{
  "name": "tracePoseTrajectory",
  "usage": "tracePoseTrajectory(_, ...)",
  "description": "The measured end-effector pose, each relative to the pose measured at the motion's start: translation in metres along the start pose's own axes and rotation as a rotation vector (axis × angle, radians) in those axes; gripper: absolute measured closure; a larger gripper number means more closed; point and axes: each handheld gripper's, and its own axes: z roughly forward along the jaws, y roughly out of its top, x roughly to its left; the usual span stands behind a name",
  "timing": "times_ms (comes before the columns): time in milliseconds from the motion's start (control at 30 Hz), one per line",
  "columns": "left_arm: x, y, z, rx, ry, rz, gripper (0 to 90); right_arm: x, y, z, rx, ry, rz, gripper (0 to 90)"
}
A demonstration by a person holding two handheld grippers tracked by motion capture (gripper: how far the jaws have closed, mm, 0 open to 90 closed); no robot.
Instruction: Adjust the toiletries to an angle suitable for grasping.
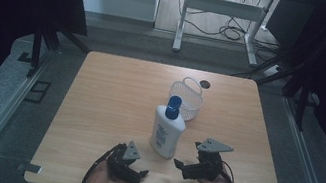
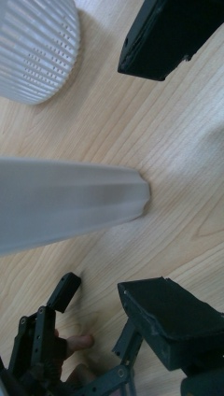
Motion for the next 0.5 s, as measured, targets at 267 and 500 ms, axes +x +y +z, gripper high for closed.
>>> tracePoseTrajectory(267, 0.000, 0.000, 0.000, 0.000, 0.001, 0.004, 12.5, 0.004, 0.014, 0.002, -0.024, 0.010, -0.015, 0.0)
tracePoseTrajectory(500, 0.001, 0.000, 0.000, 0.003, 0.000, 0.005, 12.5, 0.007, 0.030, 0.005, -0.034, 0.019, -0.033, 0.0)
